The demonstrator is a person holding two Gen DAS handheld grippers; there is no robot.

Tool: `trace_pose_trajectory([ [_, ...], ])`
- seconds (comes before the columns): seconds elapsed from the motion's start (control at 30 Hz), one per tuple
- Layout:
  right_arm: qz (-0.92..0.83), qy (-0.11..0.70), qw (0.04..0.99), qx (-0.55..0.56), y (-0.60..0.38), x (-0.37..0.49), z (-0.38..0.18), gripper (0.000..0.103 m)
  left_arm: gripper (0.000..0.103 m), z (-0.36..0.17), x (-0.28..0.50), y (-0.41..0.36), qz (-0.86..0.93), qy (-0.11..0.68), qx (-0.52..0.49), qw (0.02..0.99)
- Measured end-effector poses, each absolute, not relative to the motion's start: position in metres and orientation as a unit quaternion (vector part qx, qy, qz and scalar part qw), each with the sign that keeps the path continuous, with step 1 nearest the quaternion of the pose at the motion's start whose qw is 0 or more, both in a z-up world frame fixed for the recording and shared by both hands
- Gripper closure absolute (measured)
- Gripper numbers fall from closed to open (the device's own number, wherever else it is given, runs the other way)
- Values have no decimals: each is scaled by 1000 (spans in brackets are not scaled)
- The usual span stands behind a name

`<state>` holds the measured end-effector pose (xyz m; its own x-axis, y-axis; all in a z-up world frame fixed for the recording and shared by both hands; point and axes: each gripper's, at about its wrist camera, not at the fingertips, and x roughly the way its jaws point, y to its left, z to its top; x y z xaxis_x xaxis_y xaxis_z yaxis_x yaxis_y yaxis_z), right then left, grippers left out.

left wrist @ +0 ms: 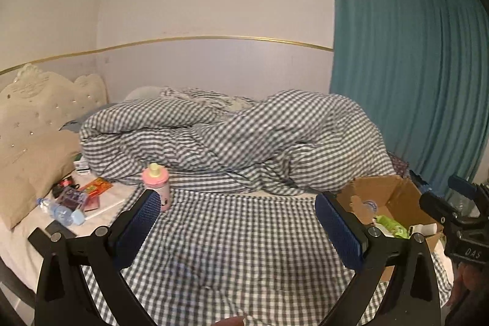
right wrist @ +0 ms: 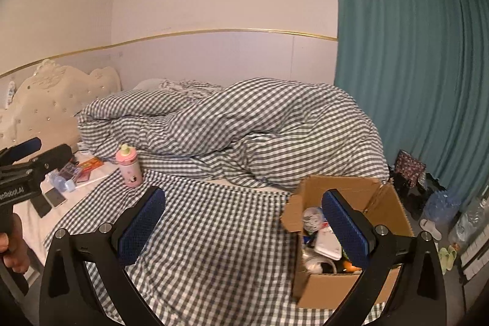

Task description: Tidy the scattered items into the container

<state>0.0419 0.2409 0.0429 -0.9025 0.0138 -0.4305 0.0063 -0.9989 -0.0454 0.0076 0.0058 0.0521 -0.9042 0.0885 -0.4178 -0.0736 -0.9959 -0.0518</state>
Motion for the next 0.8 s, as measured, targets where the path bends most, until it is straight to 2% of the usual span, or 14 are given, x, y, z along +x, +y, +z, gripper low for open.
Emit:
trace_pose_trajectory([
  [0.8, 972, -23, -6, -233, 229, 36, 37, 0, 0, 42, 8, 0, 974, -13, -224, 38],
])
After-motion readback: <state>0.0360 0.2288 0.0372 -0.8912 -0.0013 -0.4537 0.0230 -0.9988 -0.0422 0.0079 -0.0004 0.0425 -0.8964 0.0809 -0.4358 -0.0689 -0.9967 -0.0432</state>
